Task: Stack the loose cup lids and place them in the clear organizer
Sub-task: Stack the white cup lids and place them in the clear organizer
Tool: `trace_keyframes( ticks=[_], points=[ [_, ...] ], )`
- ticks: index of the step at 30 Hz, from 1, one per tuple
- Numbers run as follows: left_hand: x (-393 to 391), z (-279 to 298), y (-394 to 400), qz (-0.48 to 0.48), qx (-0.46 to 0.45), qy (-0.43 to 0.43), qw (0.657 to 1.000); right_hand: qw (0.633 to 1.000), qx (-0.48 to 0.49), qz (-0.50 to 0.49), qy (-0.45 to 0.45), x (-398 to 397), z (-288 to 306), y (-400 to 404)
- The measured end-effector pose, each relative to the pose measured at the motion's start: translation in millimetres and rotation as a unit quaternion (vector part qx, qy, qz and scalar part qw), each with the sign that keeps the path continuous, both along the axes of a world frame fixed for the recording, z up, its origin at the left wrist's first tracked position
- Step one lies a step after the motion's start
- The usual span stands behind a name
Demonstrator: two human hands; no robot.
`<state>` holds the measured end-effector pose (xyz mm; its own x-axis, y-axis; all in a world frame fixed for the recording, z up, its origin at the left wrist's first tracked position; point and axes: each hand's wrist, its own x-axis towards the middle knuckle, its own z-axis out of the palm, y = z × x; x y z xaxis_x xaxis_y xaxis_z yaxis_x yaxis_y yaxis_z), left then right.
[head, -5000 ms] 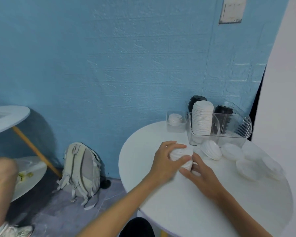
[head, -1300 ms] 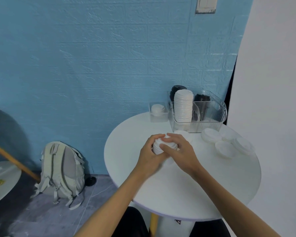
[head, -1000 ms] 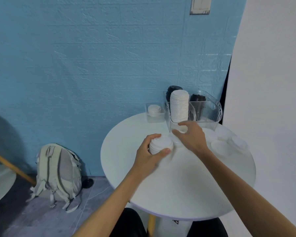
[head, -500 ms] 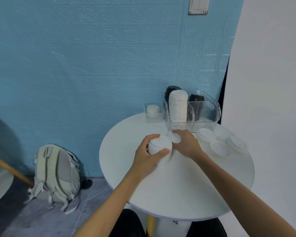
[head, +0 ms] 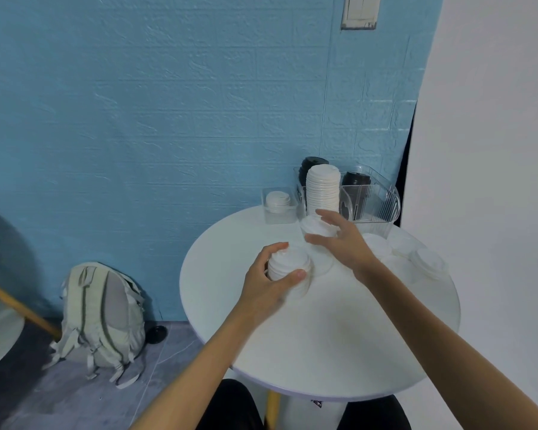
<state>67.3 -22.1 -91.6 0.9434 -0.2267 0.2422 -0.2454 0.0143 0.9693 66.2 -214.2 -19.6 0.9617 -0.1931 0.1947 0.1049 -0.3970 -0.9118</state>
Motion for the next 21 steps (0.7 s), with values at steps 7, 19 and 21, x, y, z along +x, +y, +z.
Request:
trace_keyframes(
  ticks=[7,19,21],
  points=[
    [-4,2,2,0.0,-0.018,0.003,1.0,0.984,-0.133,0.121,-0.007,-15,0,27],
    [-14,12,1,0.005,0.002,-0.023,1.0,0.987,-0.104,0.121,-0.021,-22,-29,39],
    [-15,12,1,0.012,0.004,-0.024,1.0,0.989,-0.091,0.117,-0.027,-22,-32,39]
  ],
)
